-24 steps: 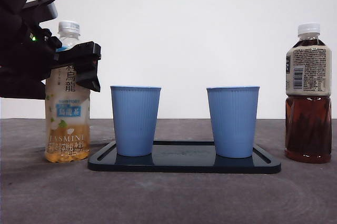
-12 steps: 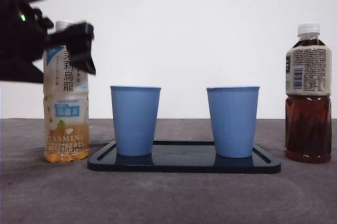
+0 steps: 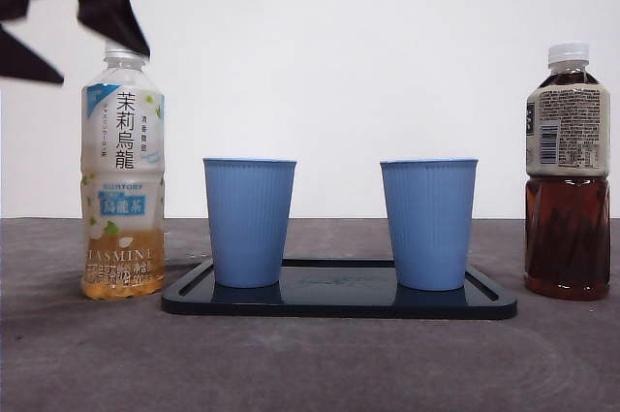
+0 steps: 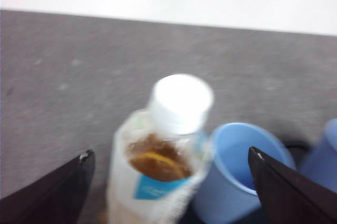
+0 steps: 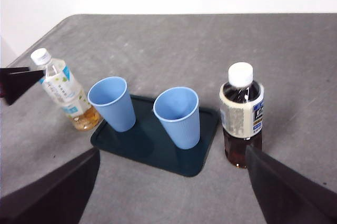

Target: Pour the drink into the cup

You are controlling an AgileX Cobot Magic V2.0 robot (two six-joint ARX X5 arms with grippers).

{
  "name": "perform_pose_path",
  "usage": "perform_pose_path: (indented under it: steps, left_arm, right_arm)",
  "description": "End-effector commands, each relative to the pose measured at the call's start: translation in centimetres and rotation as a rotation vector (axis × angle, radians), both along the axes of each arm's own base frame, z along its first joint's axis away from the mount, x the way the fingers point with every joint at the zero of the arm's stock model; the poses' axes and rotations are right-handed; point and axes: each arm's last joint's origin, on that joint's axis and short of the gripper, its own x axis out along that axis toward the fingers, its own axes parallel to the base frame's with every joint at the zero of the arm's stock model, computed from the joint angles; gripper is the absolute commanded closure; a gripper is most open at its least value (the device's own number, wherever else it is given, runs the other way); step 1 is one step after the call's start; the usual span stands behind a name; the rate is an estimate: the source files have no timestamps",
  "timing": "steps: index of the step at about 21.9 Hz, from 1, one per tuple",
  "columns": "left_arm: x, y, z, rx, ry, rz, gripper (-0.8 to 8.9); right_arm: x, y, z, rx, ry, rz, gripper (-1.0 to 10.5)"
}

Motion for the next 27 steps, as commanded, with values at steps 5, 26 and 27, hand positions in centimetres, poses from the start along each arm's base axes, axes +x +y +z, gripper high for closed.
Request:
perform_pose_path:
  steps: [5, 26, 27]
  left_arm:
    - [-3.9, 1.1, 2.7, -0.092, 0.025, -0.138, 3.45]
    - [-13.8, 6.3, 13.5, 0.000, -0.058, -0.429, 3.45]
    - [-14.0, 6.4, 13.7, 0.015, -0.074, -0.434, 3.45]
  right_arm:
    - [-0.1, -0.1, 0.7, 0.020, -0.039, 0.000, 5.1]
    - [-0.5, 0.6, 1.2, 0.078, -0.075, 0.272, 4.9]
    - [-0.5, 0.6, 1.2, 0.078, -0.075, 0.272, 4.7]
